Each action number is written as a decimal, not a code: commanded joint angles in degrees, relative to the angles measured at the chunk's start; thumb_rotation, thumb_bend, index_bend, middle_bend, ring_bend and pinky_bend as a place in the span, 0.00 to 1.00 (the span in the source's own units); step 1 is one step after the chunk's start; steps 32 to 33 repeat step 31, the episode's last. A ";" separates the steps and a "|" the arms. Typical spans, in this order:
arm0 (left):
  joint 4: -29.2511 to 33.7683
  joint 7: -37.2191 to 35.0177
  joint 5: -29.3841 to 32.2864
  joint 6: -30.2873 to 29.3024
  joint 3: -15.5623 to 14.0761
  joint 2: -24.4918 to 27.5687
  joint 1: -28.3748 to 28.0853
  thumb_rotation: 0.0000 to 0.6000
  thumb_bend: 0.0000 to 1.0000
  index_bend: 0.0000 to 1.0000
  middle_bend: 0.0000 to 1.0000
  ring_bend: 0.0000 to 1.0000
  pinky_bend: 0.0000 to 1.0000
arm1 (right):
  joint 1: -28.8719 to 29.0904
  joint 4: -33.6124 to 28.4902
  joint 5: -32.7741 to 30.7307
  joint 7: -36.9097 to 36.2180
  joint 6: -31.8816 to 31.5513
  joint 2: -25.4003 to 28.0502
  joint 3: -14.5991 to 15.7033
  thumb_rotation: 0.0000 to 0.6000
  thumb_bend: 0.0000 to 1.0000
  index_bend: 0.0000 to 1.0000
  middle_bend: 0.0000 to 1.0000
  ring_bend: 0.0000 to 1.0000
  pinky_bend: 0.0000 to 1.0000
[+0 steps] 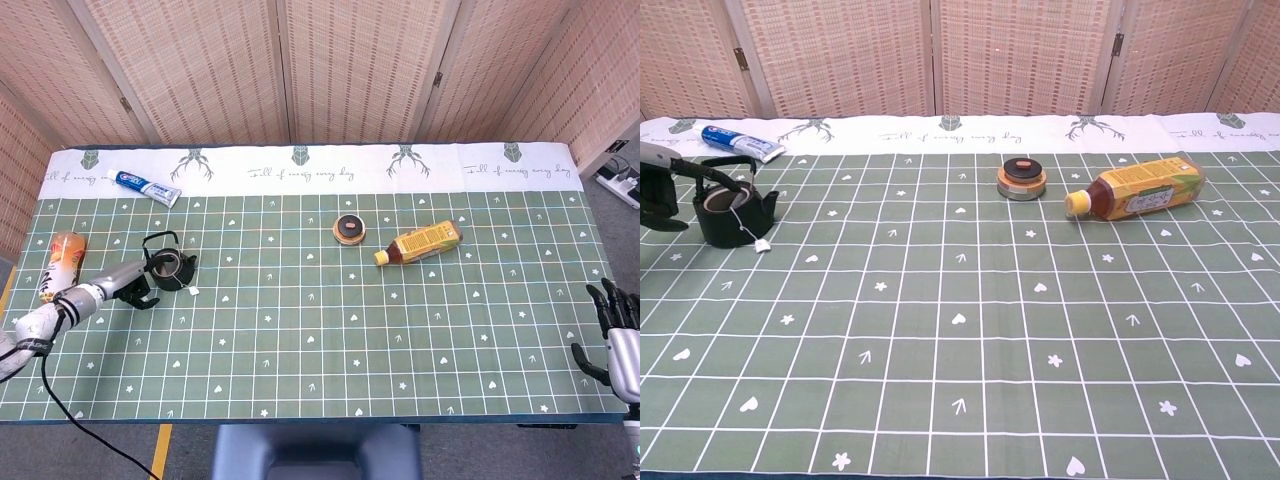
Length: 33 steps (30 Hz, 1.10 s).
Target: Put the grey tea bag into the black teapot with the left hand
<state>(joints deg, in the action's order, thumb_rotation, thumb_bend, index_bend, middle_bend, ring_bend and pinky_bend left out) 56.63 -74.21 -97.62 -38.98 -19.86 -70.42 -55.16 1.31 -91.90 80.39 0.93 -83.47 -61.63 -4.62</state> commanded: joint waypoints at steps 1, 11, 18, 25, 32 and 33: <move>6.88 4.76 2.16 -3.44 1.89 6.50 0.63 1.00 0.46 0.05 1.00 1.00 1.00 | -0.05 -0.08 0.60 -0.17 -0.18 0.13 0.25 1.00 0.36 0.00 0.00 0.00 0.00; 25.67 37.43 18.35 -27.43 10.17 19.25 17.40 1.00 0.46 0.03 1.00 0.97 1.00 | 0.22 -0.04 2.32 -1.85 -0.12 0.96 0.73 1.00 0.36 0.00 0.00 0.00 0.00; 36.87 56.98 21.17 -48.62 9.81 15.91 34.46 1.00 0.45 0.01 0.49 0.39 0.55 | 0.82 -0.46 4.10 -2.17 0.66 1.72 1.53 1.00 0.36 0.00 0.00 0.00 0.00; 39.25 79.51 23.06 -60.47 9.96 7.29 45.62 1.00 0.41 0.07 0.08 0.01 0.08 | -0.91 0.08 2.61 8.42 -5.05 -1.64 0.05 1.00 0.36 0.00 0.00 0.00 0.00; 39.06 82.73 19.12 -62.10 11.08 5.15 47.97 1.00 0.38 0.00 0.00 0.00 0.00 | -1.81 -0.99 4.35 6.19 -5.42 -0.46 1.51 1.00 0.37 0.00 0.00 0.00 0.00; 39.06 82.73 19.12 -62.10 11.08 5.15 47.97 1.00 0.38 0.00 0.00 0.00 0.00 | -1.81 -0.99 4.35 6.19 -5.42 -0.46 1.51 1.00 0.37 0.00 0.00 0.00 0.00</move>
